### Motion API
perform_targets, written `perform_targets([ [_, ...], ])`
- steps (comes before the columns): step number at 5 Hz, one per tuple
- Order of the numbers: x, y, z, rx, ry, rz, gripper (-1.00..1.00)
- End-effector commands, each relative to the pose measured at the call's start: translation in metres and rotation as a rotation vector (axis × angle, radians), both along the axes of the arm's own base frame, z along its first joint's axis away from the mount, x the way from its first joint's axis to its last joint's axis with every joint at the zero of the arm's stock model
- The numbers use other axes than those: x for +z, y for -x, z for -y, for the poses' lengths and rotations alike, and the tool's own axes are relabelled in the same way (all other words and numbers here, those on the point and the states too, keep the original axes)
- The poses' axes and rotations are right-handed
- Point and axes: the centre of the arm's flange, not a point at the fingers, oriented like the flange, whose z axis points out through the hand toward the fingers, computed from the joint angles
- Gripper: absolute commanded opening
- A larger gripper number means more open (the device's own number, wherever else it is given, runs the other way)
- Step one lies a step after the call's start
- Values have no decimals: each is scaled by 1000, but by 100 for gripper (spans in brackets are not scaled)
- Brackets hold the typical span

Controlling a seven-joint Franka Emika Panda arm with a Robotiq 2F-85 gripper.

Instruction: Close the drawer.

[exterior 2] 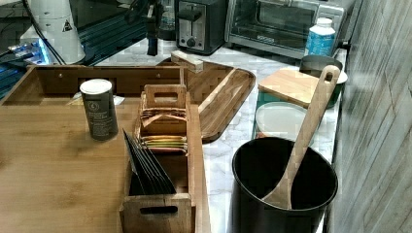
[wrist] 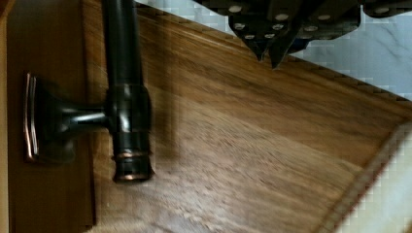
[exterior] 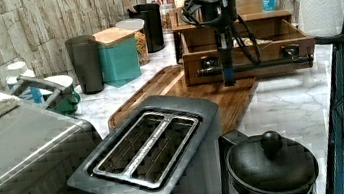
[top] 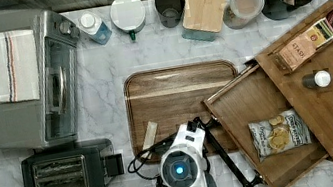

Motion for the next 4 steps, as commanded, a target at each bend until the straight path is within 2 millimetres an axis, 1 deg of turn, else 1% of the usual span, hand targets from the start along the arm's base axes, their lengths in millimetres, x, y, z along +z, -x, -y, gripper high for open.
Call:
perform_targets([
  [1, -30, 4, 68, 49, -11, -32, -100],
  [2, -22, 2, 86, 44, -31, -131, -100],
  [3, -14, 2, 94, 61, -28, -140, -100],
  [4, -14, 1, 107, 107, -14, -97, -100],
])
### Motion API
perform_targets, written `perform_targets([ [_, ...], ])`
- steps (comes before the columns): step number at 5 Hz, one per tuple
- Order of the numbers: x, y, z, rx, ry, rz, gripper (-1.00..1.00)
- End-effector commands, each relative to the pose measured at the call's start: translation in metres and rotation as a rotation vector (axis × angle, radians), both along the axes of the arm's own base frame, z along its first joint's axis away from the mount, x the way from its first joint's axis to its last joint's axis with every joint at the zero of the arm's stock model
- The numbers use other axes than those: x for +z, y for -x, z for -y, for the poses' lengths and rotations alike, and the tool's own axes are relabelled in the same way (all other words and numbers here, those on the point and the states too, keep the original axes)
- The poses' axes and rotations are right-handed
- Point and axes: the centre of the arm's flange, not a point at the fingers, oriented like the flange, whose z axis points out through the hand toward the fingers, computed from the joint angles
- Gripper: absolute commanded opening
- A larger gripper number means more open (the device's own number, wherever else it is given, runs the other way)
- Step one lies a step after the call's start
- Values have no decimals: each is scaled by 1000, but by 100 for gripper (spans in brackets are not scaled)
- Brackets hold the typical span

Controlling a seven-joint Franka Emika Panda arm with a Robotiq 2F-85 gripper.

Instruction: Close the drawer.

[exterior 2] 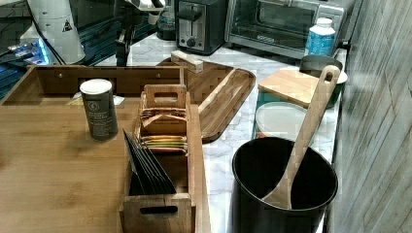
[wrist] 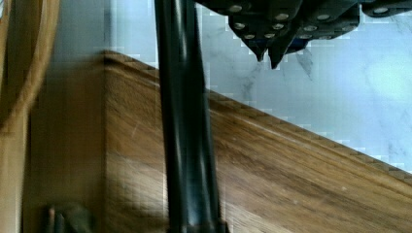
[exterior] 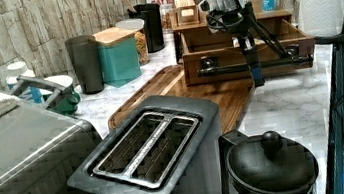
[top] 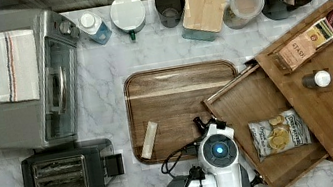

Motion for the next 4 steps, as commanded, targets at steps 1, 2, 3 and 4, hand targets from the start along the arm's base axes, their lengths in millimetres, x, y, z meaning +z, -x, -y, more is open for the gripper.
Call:
perform_targets([
  [1, 28, -23, 52, 151, 19, 115, -100],
  [2, 37, -32, 86, 254, -33, 138, -100],
  [3, 45, -46, 119, 291, -20, 170, -100],
  [4, 68, -65, 145, 292, 19, 219, -100],
])
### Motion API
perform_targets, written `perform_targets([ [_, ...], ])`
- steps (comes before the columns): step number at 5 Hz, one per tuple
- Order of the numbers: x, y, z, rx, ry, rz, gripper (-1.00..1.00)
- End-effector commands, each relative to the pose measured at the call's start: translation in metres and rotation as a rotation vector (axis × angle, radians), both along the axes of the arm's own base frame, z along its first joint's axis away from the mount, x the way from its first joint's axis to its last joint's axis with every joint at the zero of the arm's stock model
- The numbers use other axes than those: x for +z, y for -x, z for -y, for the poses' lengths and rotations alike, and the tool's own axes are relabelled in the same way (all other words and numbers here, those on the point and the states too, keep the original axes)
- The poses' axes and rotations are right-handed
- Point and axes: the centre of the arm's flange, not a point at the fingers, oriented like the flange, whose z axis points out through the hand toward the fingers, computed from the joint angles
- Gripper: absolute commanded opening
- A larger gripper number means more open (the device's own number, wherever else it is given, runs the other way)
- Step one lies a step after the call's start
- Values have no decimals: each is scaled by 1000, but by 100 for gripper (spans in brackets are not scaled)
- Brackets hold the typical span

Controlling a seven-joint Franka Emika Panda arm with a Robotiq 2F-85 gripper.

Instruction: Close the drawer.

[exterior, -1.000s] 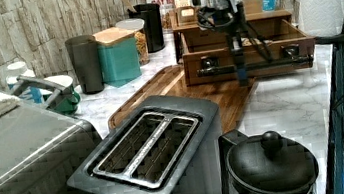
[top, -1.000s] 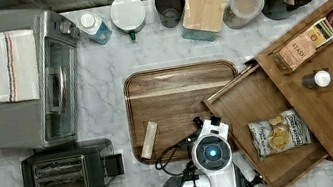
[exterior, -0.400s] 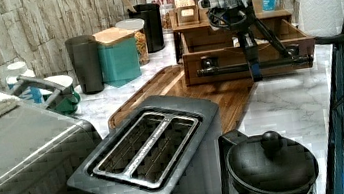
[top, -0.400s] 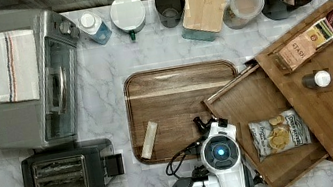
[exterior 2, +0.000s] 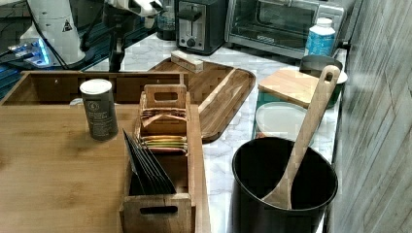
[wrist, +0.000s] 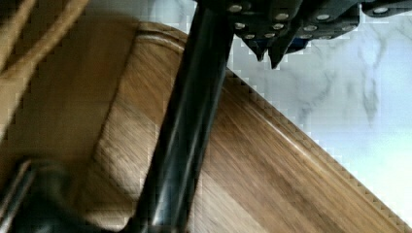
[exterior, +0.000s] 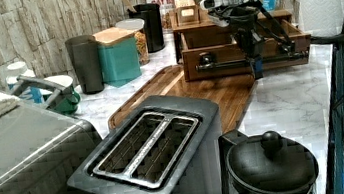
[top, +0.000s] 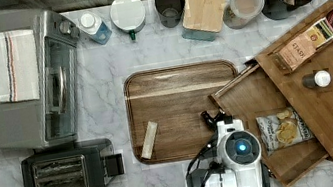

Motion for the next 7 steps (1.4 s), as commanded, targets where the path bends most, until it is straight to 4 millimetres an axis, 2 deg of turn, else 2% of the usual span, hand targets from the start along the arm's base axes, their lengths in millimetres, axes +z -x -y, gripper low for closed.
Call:
perform_targets([
  [1, 102, -83, 122, -31, 23, 227, -100],
  [2, 115, -104, 146, -2, -1, 296, -100],
  [3, 107, -123, 174, 63, 8, 379, -100],
  [4, 114, -138, 189, 84, 76, 420, -100],
  [5, 115, -152, 198, 32, 170, 476, -100],
  [6, 131, -159, 207, -11, 242, 405, -100],
  [7, 136, -157, 226, 3, 275, 418, -100],
])
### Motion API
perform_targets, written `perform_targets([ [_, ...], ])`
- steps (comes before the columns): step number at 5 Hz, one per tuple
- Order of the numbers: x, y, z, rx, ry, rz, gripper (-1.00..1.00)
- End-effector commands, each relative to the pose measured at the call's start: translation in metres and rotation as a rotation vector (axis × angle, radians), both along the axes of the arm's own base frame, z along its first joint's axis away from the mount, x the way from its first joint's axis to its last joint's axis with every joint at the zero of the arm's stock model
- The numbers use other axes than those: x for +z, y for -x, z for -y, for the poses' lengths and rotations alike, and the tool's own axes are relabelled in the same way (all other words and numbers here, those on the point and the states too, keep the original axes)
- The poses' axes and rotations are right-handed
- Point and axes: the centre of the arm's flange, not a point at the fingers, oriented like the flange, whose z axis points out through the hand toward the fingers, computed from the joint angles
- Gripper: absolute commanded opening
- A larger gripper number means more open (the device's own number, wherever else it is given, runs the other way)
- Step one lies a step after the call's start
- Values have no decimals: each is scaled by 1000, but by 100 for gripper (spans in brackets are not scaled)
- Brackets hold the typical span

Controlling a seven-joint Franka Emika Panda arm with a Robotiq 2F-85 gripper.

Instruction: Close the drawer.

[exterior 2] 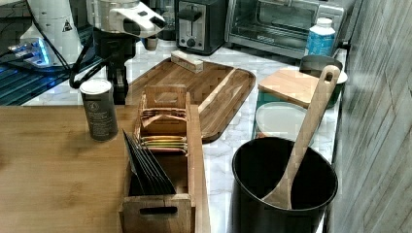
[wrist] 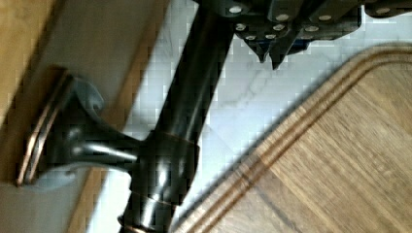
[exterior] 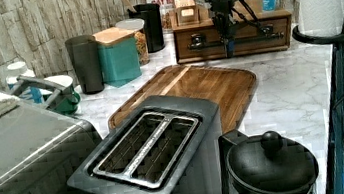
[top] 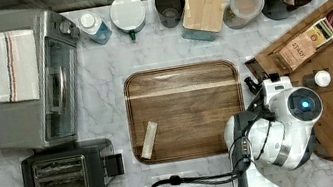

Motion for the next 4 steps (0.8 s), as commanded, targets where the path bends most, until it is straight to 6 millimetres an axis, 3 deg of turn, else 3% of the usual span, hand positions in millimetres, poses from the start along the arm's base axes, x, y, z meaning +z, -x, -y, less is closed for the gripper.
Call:
perform_targets([
  [1, 129, -63, 96, -75, 248, 311, -100],
  [4, 129, -63, 96, -74, 247, 310, -100],
])
